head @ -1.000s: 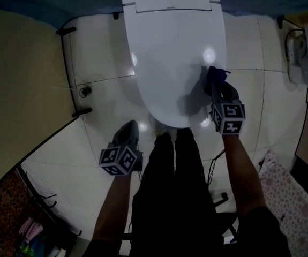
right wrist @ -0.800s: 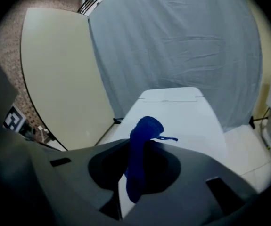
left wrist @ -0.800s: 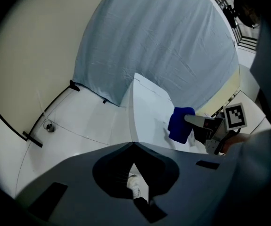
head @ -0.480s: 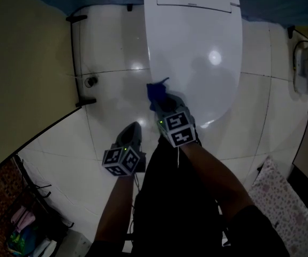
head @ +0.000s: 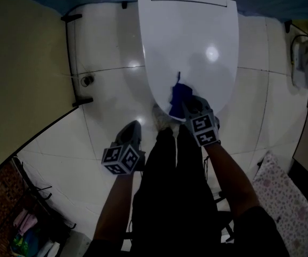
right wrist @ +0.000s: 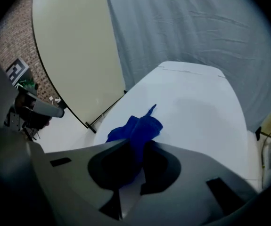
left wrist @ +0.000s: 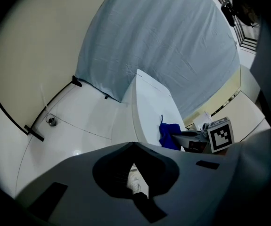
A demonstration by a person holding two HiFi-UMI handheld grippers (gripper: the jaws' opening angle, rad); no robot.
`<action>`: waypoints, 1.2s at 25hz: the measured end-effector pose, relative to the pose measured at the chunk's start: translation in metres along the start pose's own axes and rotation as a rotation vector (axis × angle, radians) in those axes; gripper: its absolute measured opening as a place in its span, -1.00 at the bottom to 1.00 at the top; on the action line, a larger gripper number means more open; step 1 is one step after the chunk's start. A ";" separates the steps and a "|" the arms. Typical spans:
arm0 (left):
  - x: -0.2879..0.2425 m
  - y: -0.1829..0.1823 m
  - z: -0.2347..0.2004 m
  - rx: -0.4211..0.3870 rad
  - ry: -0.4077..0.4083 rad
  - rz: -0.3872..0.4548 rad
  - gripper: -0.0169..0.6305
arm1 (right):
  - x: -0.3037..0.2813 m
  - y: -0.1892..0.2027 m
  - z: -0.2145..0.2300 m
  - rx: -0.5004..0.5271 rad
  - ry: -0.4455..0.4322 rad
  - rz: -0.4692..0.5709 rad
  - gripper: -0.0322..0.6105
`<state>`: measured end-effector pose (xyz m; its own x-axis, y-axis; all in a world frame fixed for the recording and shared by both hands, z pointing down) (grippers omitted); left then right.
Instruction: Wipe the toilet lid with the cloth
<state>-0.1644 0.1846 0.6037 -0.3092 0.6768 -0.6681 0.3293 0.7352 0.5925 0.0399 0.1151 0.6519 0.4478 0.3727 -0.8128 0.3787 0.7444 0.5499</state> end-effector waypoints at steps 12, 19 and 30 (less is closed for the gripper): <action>-0.010 -0.010 0.022 -0.092 0.043 -0.027 -0.97 | 0.068 0.069 0.113 0.019 0.258 -0.029 -0.74; 0.005 -0.019 0.025 -0.118 0.036 -0.030 -0.97 | 0.088 0.099 0.152 -0.063 0.382 -0.113 -0.74; 0.095 -0.168 0.038 -0.185 0.029 0.249 -0.97 | 0.245 0.014 0.168 -0.243 0.517 0.237 -0.75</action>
<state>-0.2153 0.1239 0.4239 -0.2656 0.8355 -0.4810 0.2303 0.5394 0.8099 0.2911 0.1235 0.4926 0.0233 0.7188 -0.6948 0.0945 0.6903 0.7173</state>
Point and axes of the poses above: the fingertips, and each gripper's own axes: x backward along the fingers, z to its right, y out of its underside, the point moved 3 cm from there along x, backward along the fingers, and after that the axes turned 4 degrees about -x, right-handed, at the moved point
